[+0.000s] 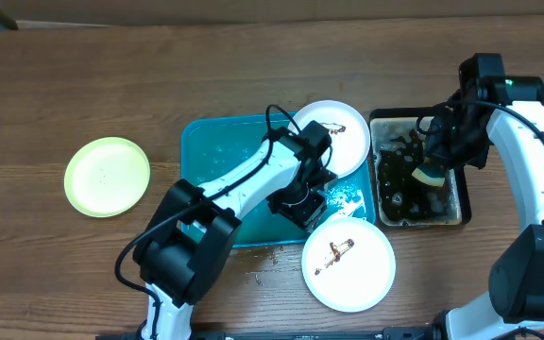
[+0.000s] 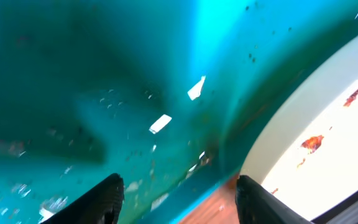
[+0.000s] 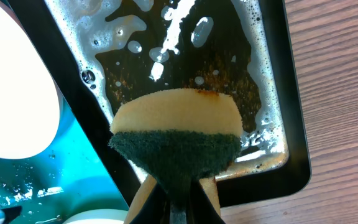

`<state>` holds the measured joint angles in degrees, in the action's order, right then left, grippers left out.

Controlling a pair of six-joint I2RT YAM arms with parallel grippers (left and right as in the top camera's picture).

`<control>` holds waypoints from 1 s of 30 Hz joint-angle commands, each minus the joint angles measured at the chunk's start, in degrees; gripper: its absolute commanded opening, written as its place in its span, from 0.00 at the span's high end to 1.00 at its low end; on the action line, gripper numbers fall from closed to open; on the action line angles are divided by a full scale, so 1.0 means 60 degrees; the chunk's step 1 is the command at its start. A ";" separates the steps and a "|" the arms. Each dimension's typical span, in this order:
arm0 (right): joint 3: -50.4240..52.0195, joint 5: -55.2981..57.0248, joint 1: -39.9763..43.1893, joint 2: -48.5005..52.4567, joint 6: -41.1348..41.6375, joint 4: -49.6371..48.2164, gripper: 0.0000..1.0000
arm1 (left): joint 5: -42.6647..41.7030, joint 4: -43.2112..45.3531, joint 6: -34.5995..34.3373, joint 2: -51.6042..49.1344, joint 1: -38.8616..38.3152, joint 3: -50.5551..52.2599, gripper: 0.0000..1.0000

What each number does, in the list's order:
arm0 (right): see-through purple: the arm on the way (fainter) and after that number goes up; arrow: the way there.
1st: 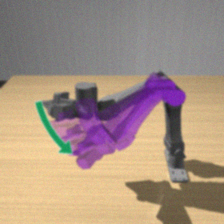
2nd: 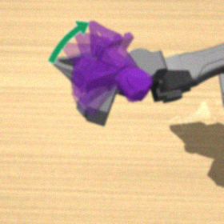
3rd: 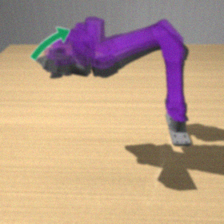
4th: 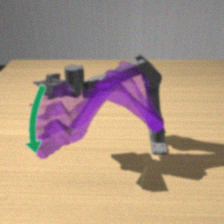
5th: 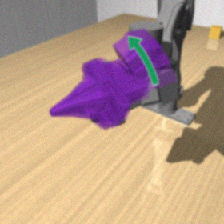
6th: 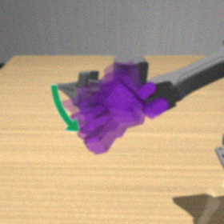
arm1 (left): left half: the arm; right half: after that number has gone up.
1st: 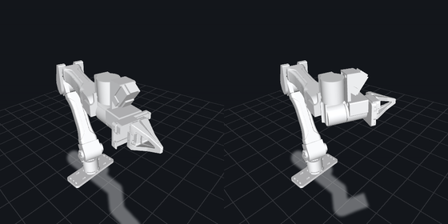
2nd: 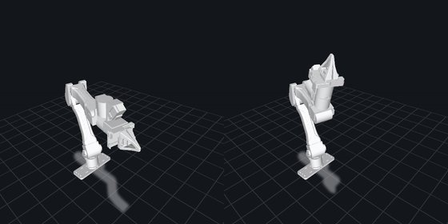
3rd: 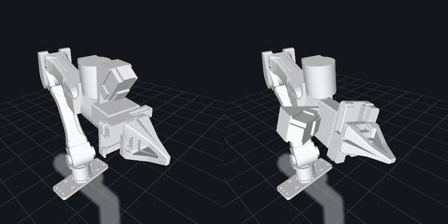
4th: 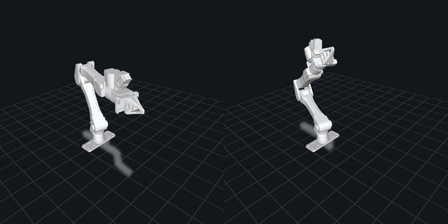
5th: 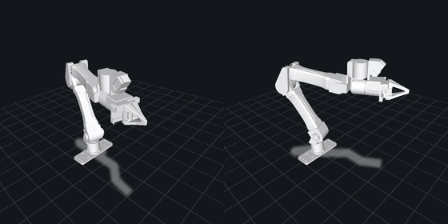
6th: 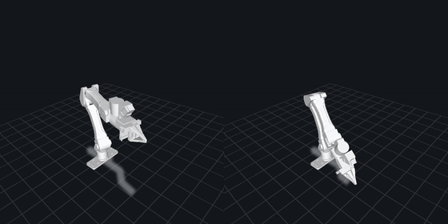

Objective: Clean dirty plates on tray and stack at the side
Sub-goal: 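Move the left gripper to the near white plate's rim and grasp it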

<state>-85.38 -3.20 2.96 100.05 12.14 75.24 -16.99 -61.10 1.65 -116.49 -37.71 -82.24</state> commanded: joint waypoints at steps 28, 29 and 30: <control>-0.0040 -0.0066 -0.0015 -0.0342 -0.0040 0.0018 0.96 | -0.0066 0.0521 0.0933 -0.0142 -0.0463 0.0561 0.93; -0.0040 -0.0066 -0.0015 -0.0342 -0.0040 0.0018 0.96 | -0.0062 0.0517 0.0900 -0.0142 -0.0426 0.0554 0.96; -0.0040 -0.0066 -0.0015 -0.0342 -0.0040 0.0018 0.96 | -0.0062 0.0521 0.0816 -0.0142 -0.0386 0.0550 0.96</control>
<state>-85.38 -3.20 2.96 100.05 11.99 75.57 -19.70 -58.46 6.63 -116.51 -41.12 -79.22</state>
